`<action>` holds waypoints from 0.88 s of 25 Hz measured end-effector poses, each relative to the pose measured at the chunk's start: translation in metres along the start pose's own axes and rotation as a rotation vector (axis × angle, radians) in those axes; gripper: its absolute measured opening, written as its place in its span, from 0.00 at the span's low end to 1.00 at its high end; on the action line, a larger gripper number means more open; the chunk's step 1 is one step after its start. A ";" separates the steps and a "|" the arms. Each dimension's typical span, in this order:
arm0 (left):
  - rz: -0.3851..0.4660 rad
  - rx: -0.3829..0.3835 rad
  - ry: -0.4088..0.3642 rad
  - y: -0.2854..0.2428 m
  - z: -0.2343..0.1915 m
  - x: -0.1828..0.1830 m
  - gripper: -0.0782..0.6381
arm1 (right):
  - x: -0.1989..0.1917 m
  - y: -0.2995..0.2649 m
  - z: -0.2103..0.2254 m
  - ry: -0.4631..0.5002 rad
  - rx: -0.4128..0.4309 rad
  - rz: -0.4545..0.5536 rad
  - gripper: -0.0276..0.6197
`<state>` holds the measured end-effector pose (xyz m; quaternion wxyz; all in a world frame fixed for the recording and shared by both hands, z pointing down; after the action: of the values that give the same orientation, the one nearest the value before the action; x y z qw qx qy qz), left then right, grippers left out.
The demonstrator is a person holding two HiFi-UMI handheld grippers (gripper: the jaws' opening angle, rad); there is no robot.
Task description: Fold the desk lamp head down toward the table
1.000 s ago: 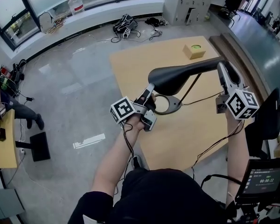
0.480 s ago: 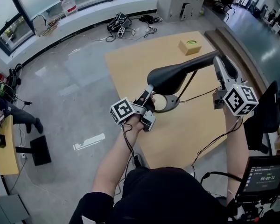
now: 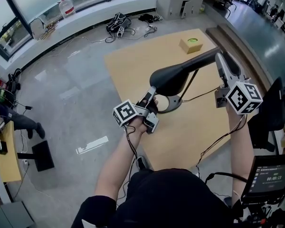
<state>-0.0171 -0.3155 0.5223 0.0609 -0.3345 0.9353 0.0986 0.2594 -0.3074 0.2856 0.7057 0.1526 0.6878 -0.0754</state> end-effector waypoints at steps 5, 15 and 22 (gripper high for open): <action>-0.010 0.005 0.004 -0.002 -0.005 -0.005 0.16 | 0.000 0.001 -0.001 0.005 0.002 0.003 0.26; -0.021 0.013 0.016 -0.005 -0.011 -0.013 0.16 | 0.003 0.001 -0.003 0.008 0.002 0.017 0.26; -0.019 0.012 0.026 -0.007 -0.014 -0.017 0.16 | 0.004 0.000 -0.006 0.009 -0.004 0.028 0.26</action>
<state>-0.0007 -0.3137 0.5383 0.0516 -0.3444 0.9333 0.0879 0.2541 -0.3053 0.2815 0.7039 0.1613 0.6889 -0.0634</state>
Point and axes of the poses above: the fingertips, and each gripper's own axes: y backward along the fingers, z to its right, x out of its top, the point moved 6 cm from there along y, backward along the fingers, and after that the axes turned 3 degrees about z, right-handed, at the moved point
